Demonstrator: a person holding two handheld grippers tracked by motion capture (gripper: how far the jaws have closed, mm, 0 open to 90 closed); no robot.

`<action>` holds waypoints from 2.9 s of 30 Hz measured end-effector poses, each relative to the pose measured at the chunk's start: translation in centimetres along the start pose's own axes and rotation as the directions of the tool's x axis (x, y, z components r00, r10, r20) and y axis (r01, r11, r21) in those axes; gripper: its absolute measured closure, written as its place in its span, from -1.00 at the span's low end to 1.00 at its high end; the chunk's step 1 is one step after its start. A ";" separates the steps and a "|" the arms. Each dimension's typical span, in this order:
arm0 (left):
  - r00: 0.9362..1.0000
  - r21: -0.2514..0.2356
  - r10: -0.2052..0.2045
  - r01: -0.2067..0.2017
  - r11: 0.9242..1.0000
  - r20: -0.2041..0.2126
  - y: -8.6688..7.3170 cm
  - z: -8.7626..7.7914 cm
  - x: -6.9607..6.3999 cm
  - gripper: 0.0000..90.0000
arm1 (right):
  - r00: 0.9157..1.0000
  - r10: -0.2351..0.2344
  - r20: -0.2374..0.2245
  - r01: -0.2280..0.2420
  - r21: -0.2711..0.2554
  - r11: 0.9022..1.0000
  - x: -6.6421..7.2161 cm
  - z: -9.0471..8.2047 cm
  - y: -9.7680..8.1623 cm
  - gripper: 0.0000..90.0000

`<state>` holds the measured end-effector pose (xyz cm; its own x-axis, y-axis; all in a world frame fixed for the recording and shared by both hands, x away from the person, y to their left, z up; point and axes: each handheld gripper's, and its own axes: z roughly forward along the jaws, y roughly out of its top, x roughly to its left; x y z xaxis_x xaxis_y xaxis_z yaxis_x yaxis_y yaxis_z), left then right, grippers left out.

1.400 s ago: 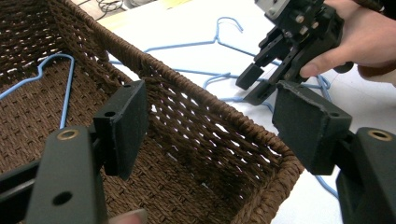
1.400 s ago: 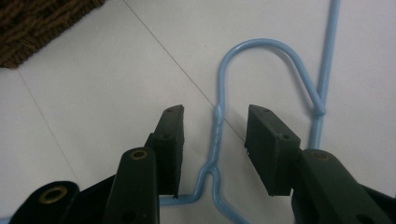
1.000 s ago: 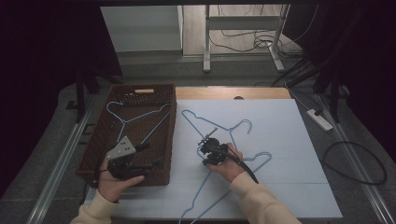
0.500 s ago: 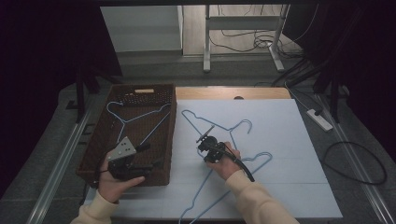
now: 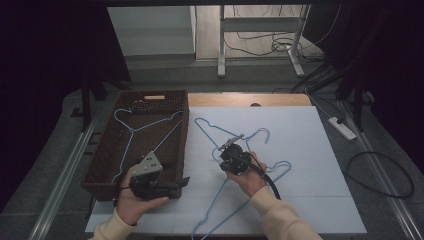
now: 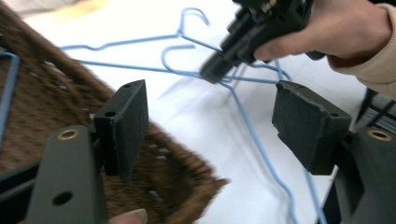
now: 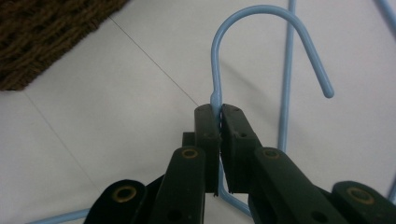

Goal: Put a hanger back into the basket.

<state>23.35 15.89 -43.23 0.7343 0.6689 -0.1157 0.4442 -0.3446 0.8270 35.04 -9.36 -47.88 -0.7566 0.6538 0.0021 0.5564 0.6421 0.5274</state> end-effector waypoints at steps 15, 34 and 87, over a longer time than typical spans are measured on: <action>0.998 0.164 0.054 -0.050 0.985 -0.018 0.3 5.5 -3.8 -0.34 | 1.000 -0.014 -0.008 0.013 -0.091 0.996 0.1 -1.8 -0.8 0.92; 0.996 0.310 0.085 -0.086 0.947 0.017 -1.3 12.1 -6.1 -0.31 | 1.000 -0.024 -0.009 0.023 -0.141 0.990 0.6 -3.0 -1.4 0.92; 0.919 0.065 -0.244 0.235 0.970 0.311 3.2 5.9 -2.5 0.91 | 0.986 0.139 -0.095 -0.168 -0.590 0.790 -6.1 -11.7 -13.9 -0.32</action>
<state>25.98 9.27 -43.53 0.7259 0.4938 -0.4788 0.6369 -0.2196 0.7390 27.90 -26.93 -45.28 -0.7012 0.6957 0.1560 0.3639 0.1611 0.9174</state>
